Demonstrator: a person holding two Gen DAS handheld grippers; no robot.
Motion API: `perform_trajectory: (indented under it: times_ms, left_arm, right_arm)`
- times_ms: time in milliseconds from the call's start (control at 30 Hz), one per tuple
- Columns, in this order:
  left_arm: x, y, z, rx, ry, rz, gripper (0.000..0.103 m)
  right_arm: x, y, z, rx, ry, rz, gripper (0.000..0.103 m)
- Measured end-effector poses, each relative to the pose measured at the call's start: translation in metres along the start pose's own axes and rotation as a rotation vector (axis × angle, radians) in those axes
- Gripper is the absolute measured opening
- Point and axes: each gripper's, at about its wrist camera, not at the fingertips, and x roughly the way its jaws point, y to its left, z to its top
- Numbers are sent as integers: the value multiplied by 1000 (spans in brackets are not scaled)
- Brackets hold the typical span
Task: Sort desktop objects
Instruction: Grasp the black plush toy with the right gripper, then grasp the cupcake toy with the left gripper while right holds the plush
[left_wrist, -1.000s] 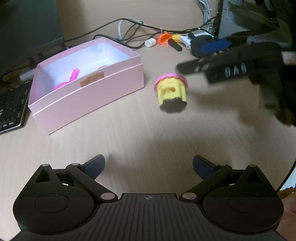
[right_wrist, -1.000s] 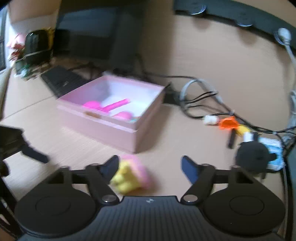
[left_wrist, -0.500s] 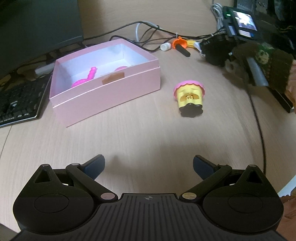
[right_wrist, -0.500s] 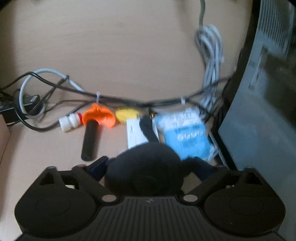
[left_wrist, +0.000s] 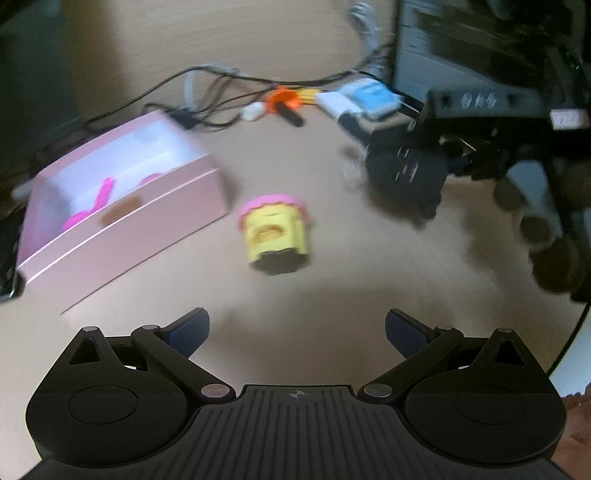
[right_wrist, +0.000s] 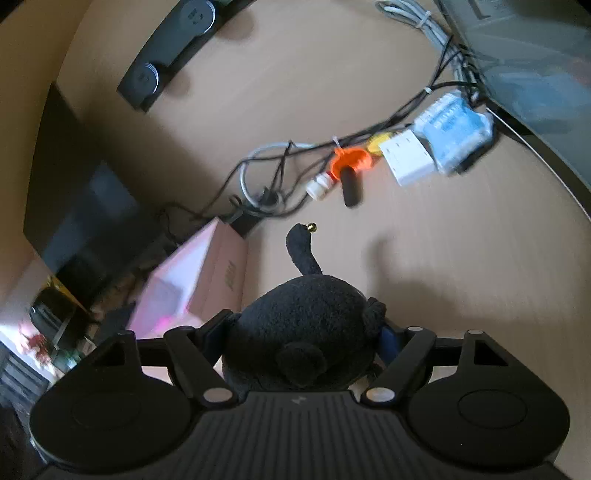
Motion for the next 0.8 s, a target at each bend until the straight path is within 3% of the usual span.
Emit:
perform_trajectory:
  times_ms: [200,500,800]
  left_arm:
    - [7,-12,6,27,4,-5,103]
    - [10,-9,18,-35,-31,63,103]
    - [24,5,31,-108,-38,121,102]
  right_arm:
    - [-35,-14,-20,-32,-60,-76,88]
    - [-83,0,-49,-304,-110,-326,91]
    - [-75,46,-58,-565,-159,-266,91]
